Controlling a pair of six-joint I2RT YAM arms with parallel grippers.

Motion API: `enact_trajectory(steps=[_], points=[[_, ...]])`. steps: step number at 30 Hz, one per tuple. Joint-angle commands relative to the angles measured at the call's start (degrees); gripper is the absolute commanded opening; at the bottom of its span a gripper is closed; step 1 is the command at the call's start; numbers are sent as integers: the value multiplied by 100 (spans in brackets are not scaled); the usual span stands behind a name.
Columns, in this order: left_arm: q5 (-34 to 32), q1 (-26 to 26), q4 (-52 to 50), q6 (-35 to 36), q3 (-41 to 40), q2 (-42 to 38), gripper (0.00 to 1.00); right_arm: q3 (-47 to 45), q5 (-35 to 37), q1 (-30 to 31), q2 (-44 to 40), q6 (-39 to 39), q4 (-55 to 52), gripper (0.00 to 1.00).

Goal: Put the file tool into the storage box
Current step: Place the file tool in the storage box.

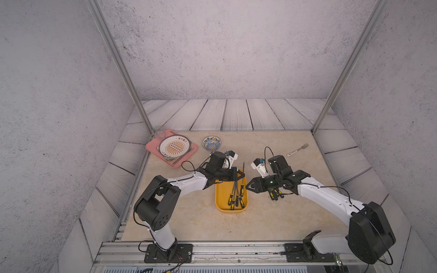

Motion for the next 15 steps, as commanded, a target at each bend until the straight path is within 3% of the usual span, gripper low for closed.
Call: enact_trajectory(steps=[1,4,7,9,15], points=[[-387,19,-596,545,-219,-261,0,59,166,5,-74,-73,-113,50],[-514,18,-748,625,-321,-195,2,50,385,6,13,-64,-177,50],[-491,19,-756,591,-285,-70,41,67,681,5,130,-22,-314,51],[-503,19,-712,548,-251,-38,52,98,1035,10,203,31,-481,51],[-565,19,-568,414,-109,28,54,144,2807,-11,407,327,-1040,52]])
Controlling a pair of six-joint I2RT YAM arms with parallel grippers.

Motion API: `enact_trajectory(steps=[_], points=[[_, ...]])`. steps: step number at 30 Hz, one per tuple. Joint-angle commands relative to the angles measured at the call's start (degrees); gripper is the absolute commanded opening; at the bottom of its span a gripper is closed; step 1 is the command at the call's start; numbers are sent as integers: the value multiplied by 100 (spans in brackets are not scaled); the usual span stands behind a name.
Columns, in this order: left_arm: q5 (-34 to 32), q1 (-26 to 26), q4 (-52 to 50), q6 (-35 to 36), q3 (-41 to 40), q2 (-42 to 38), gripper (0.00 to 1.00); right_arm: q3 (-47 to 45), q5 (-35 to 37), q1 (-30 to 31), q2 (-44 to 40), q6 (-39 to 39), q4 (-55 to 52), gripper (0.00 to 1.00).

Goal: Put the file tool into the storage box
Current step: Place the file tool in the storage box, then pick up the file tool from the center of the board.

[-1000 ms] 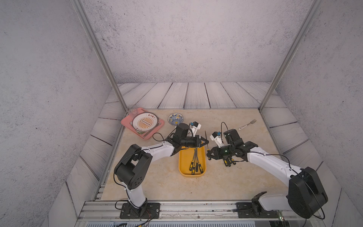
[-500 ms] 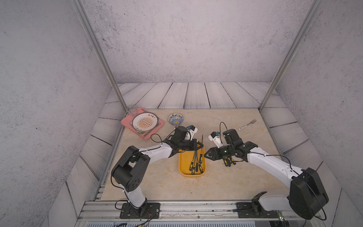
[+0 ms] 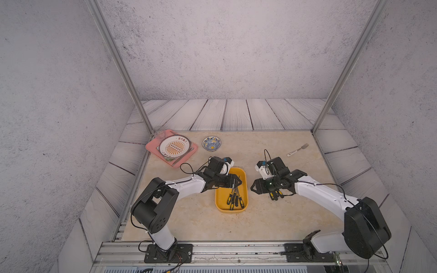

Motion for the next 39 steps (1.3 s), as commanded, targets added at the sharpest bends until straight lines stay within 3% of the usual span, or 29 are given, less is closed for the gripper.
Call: enact_trajectory(steps=[1,5,15,25,34,39], points=[[-114,19,152,-102,153,135,54,144,1368,-18,131,176,-545,52],[-153,21,487,-446,166,303,54,145,2018,-49,365,132,-804,52],[-165,10,473,-419,173,271,54,78,2297,-120,882,75,-792,52],[-180,10,439,-396,157,215,54,162,1691,-206,1584,83,-749,48],[-137,10,413,-385,227,200,54,152,1285,-205,1812,132,-676,33],[-68,10,413,-405,332,189,57,144,1128,-210,1589,81,-619,3]])
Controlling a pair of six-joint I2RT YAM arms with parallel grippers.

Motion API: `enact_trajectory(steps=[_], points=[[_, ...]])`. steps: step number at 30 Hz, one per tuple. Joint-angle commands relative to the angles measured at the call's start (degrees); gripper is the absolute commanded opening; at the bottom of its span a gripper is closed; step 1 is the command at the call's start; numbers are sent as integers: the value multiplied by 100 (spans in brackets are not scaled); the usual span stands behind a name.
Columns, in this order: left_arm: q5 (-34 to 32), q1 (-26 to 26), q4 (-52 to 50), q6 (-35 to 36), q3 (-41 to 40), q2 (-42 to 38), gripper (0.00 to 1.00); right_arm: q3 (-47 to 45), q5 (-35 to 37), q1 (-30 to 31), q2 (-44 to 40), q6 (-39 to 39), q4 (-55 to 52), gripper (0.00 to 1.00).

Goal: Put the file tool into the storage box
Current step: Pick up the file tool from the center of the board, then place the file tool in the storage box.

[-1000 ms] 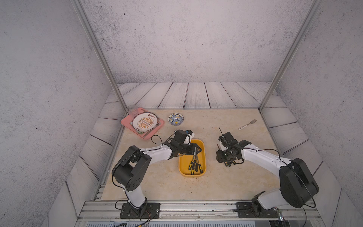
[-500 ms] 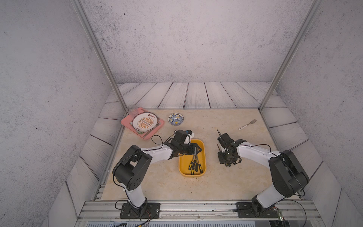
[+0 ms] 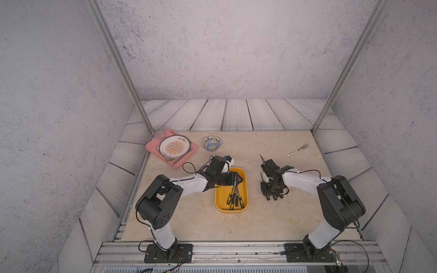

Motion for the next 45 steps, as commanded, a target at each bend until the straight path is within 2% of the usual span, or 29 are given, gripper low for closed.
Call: enact_trajectory(steps=[1,8,15,28,31,33,35,37,39,42,45], points=[[77,10,4,40,215,-124,59,-160,-419,27,-47,-42,-52,1],[388,-7,237,-42,399,-124,63,-292,-1754,22,-1245,-125,592,0],[554,-54,453,-195,609,-40,64,-121,-2847,29,-1646,-226,731,0],[764,-77,774,-409,868,408,60,-58,-3492,42,-2036,-216,1054,0],[817,-78,860,-458,897,482,53,-61,-3639,46,-2109,-192,1158,0],[829,-80,869,-467,893,474,37,-61,-3610,60,-2111,-191,1151,0],[822,-78,874,-454,854,430,15,-46,-3556,63,-2078,-197,1099,0],[810,-76,768,-389,822,356,2,-37,-3536,62,-2050,-187,1085,1],[798,-69,579,-261,773,234,0,-15,-3480,62,-2034,-175,1043,7],[676,-68,147,82,658,-20,0,-1,-3299,62,-2031,-148,934,34],[485,-60,-436,553,529,-307,0,-1,-3083,62,-2014,-145,839,42]])
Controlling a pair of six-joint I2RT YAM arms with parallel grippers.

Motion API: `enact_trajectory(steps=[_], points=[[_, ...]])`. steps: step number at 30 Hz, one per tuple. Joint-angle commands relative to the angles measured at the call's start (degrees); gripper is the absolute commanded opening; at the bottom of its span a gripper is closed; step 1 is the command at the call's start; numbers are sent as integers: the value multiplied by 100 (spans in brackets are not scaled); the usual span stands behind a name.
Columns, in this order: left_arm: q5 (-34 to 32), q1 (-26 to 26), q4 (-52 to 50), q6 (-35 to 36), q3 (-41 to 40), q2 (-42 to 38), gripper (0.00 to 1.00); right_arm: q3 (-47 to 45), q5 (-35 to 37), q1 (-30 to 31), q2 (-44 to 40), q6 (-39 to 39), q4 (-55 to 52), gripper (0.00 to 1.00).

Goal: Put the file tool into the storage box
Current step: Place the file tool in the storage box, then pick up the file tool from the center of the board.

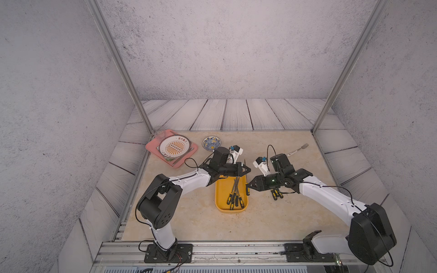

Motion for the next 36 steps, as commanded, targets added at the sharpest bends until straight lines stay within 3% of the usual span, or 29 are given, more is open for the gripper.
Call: enact_trajectory(steps=[1,10,11,15,18,28,36], points=[[-386,49,-950,845,-214,-376,0,146,118,-8,-104,-9,-104,43],[-1311,58,-1797,1602,-663,-609,1,49,126,-10,-18,-12,-84,43],[-1416,58,-1850,1655,-683,-572,5,44,158,-9,-16,-26,-101,43],[-1623,58,-1843,1656,-678,-410,35,38,561,-4,19,27,-234,46],[-1617,58,-1694,1496,-621,-393,42,53,1156,-17,101,120,-433,50],[-1476,58,-1462,1225,-418,-402,44,330,3569,-165,1033,360,-1670,52],[-1414,61,-1337,1128,-479,-403,45,151,3764,-281,1565,288,-1545,50]])
